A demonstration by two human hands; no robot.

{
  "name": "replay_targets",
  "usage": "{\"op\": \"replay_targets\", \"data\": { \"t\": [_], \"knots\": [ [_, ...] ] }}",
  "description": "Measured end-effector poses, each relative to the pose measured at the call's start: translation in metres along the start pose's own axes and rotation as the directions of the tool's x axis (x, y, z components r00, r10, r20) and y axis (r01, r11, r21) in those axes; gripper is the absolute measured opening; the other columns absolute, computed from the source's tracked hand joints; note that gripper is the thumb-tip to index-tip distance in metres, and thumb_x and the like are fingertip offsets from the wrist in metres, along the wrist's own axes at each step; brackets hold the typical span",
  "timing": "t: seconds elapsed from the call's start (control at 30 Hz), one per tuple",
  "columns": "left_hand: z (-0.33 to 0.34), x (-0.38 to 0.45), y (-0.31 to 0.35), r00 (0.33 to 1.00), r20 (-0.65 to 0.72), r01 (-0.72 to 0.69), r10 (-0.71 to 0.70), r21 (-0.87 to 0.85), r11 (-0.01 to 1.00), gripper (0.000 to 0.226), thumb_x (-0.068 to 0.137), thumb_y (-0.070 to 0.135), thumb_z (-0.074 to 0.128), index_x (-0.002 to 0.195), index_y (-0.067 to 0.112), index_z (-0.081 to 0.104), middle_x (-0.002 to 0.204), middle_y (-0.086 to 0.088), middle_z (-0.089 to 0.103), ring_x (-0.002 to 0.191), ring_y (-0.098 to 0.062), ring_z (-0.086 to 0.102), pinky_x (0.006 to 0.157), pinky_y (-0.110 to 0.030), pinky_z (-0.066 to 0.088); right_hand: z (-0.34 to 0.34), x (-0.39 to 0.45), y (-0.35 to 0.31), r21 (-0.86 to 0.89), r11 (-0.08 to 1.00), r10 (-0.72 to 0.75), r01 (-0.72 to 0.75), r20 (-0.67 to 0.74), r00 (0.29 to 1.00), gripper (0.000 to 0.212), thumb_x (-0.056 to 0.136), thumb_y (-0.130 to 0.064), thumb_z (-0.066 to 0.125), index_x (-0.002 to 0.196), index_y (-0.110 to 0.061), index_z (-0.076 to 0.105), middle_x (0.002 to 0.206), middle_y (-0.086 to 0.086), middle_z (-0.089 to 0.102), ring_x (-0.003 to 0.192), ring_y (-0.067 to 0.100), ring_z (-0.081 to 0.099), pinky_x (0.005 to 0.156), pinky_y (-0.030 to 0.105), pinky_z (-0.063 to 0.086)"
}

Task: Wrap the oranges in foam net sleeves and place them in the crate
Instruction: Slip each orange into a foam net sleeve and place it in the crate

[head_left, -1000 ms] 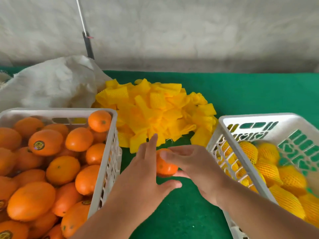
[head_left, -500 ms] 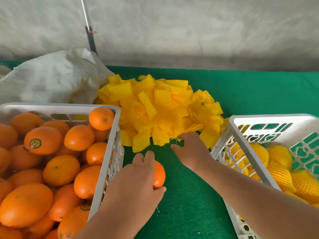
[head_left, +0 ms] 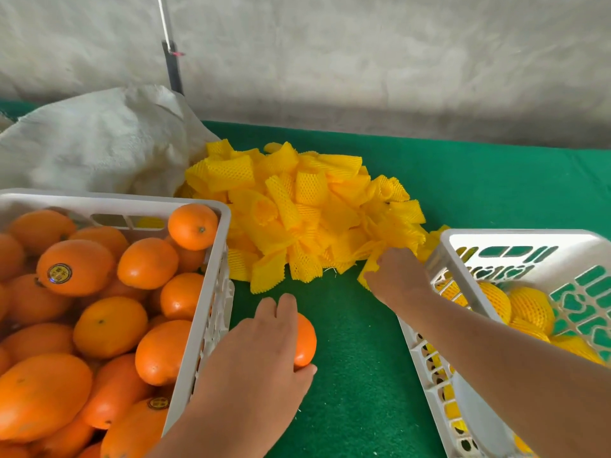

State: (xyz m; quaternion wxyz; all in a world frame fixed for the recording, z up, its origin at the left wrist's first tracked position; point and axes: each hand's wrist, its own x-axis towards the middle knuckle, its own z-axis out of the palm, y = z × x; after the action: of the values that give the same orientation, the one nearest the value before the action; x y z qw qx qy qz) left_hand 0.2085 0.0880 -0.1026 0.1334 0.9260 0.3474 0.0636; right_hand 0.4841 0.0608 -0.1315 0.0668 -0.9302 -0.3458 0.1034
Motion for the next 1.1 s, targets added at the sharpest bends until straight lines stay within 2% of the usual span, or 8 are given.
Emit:
{"op": "replay_targets", "data": {
  "t": [0.07, 0.23, 0.37, 0.5, 0.6, 0.87, 0.97, 1.1],
  "knots": [
    [0.0, -0.001, 0.0, 1.0, -0.002, -0.003, 0.003, 0.006, 1.0, 0.083, 0.089, 0.077, 0.06, 0.143, 0.036, 0.013, 0.129, 0.013, 0.044, 0.107, -0.01, 0.059, 0.078, -0.02, 0.035, -0.016, -0.011, 0.003, 0.084, 0.992, -0.092, 0.094, -0.028, 0.995, 0.024, 0.098, -0.026, 0.071, 0.115, -0.008, 0.07, 0.125, 0.01, 0.068, 0.111, 0.031, 0.063, 0.083, 0.035, 0.05],
    [0.002, -0.004, 0.001, 0.997, 0.043, -0.063, 0.062, 0.028, 0.998, 0.081, 0.088, 0.074, 0.062, 0.142, 0.039, 0.013, 0.13, 0.016, 0.045, 0.099, -0.008, 0.055, 0.076, -0.023, 0.039, -0.053, -0.063, 0.014, 0.448, 0.874, -0.201, 0.187, -0.017, 0.979, 0.017, 0.093, -0.026, 0.079, 0.104, -0.027, 0.067, 0.109, -0.011, 0.067, 0.071, 0.008, 0.062, 0.057, 0.021, 0.04],
    [0.003, -0.009, 0.005, 0.971, 0.165, -0.177, 0.171, 0.018, 0.984, 0.071, 0.085, 0.068, 0.062, 0.139, 0.045, 0.021, 0.122, 0.02, 0.045, 0.087, -0.008, 0.048, 0.071, -0.027, 0.04, -0.06, -0.101, 0.023, 0.757, 0.644, -0.227, 0.107, 0.055, 0.972, 0.017, 0.094, -0.01, 0.078, 0.106, -0.015, 0.068, 0.106, 0.004, 0.073, 0.079, 0.016, 0.079, 0.065, 0.018, 0.058],
    [0.005, -0.015, 0.006, 0.908, 0.34, -0.259, 0.247, -0.009, 0.966, 0.062, 0.082, 0.064, 0.061, 0.13, 0.049, 0.026, 0.117, 0.017, 0.046, 0.085, -0.008, 0.054, 0.071, -0.032, 0.046, -0.053, -0.113, 0.033, 0.883, 0.469, -0.208, -0.002, 0.113, 0.972, 0.01, 0.095, -0.007, 0.075, 0.104, -0.004, 0.07, 0.096, 0.015, 0.079, 0.083, 0.024, 0.081, 0.069, 0.02, 0.061],
    [0.005, -0.015, 0.006, 0.904, 0.329, -0.281, 0.272, -0.022, 0.96, 0.064, 0.08, 0.067, 0.063, 0.131, 0.051, 0.028, 0.125, 0.023, 0.039, 0.086, -0.007, 0.056, 0.072, -0.028, 0.048, -0.054, -0.112, 0.04, 0.92, 0.389, -0.191, -0.056, 0.14, 0.971, 0.014, 0.095, -0.01, 0.076, 0.106, -0.003, 0.07, 0.09, 0.013, 0.08, 0.085, 0.028, 0.081, 0.07, 0.024, 0.063],
    [-0.011, -0.016, 0.02, 0.925, 0.146, -0.327, 0.351, -0.169, 0.93, 0.065, 0.075, 0.079, 0.062, 0.128, 0.058, 0.032, 0.135, 0.036, 0.031, 0.086, 0.004, 0.058, 0.069, -0.017, 0.051, -0.054, -0.105, 0.049, 0.926, 0.372, -0.23, -0.055, 0.149, 0.962, 0.034, 0.088, -0.029, 0.081, 0.109, -0.005, 0.069, 0.09, 0.009, 0.081, 0.084, 0.027, 0.081, 0.068, 0.024, 0.063],
    [-0.015, -0.015, 0.021, 0.925, 0.122, -0.339, 0.36, -0.167, 0.926, 0.066, 0.074, 0.08, 0.061, 0.13, 0.058, 0.032, 0.136, 0.037, 0.032, 0.09, 0.006, 0.057, 0.069, -0.014, 0.049, -0.054, -0.106, 0.05, 0.876, 0.48, -0.245, -0.043, 0.181, 0.952, 0.041, 0.082, -0.038, 0.085, 0.11, -0.013, 0.069, 0.09, 0.003, 0.081, 0.079, 0.024, 0.081, 0.063, 0.021, 0.061],
    [-0.015, -0.017, 0.021, 0.93, 0.095, -0.337, 0.355, -0.169, 0.926, 0.069, 0.074, 0.08, 0.063, 0.131, 0.061, 0.028, 0.134, 0.046, 0.029, 0.096, 0.009, 0.054, 0.069, -0.012, 0.042, -0.052, -0.107, 0.051, 0.773, 0.63, -0.216, 0.074, 0.083, 0.973, 0.019, 0.094, -0.031, 0.078, 0.104, -0.016, 0.071, 0.073, 0.003, 0.079, 0.063, 0.01, 0.075, 0.055, 0.02, 0.053]
  ]
}}
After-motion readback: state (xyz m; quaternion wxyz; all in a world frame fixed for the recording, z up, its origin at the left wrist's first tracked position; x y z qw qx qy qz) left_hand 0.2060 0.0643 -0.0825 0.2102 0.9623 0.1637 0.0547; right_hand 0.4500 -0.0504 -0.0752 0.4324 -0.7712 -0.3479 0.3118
